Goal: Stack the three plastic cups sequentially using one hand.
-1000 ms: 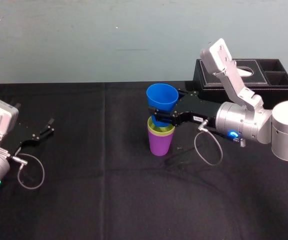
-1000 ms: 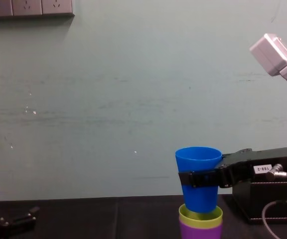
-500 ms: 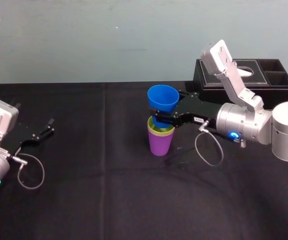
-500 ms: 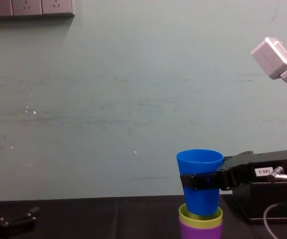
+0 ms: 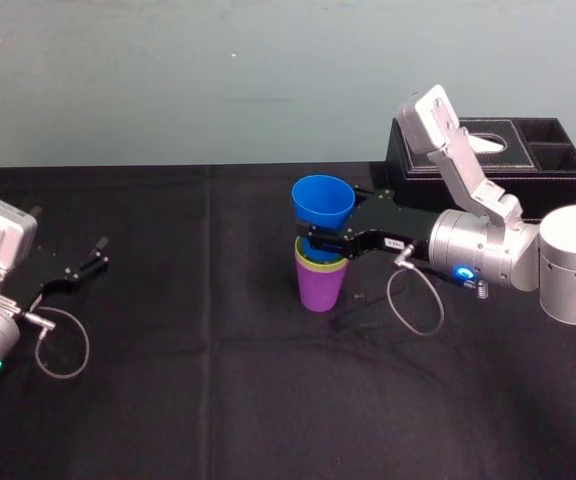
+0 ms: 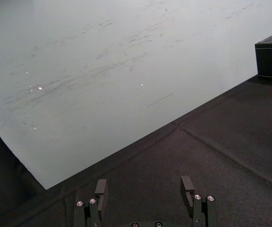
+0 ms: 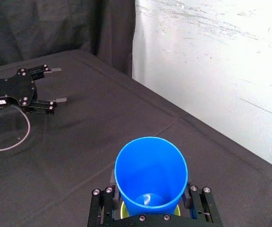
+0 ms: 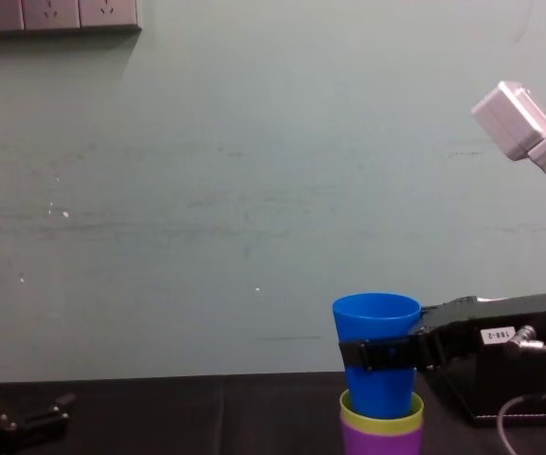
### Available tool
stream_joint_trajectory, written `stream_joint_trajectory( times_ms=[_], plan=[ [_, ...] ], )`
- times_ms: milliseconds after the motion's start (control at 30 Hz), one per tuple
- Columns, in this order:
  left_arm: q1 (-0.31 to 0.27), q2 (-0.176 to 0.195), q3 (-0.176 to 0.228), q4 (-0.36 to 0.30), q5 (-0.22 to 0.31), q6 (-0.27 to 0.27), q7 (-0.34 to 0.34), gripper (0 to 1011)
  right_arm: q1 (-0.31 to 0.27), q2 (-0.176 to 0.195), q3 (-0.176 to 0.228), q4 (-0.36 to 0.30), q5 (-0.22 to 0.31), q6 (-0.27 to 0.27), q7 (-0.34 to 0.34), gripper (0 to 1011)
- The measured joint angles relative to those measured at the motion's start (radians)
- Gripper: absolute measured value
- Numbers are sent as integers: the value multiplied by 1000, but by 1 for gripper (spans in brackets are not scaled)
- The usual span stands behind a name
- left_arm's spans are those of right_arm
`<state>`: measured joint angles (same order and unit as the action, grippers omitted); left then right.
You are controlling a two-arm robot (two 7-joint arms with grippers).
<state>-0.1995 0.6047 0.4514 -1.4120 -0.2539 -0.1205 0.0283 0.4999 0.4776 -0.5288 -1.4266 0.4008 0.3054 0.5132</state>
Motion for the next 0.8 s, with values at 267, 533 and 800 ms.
stream_joint_trajectory(
  times_ms=[267, 533, 800],
  plan=[
    [0, 0, 0, 0, 0, 0, 0, 1010, 0, -3, -5, 11, -2, -4, 4, 729],
    [0, 0, 0, 0, 0, 0, 0, 1010, -5, -4, -10, 23, -7, -8, 6, 729],
    [0, 0, 0, 0, 0, 0, 0, 1010, -6, -3, -10, 25, -7, -10, 9, 729]
  ],
)
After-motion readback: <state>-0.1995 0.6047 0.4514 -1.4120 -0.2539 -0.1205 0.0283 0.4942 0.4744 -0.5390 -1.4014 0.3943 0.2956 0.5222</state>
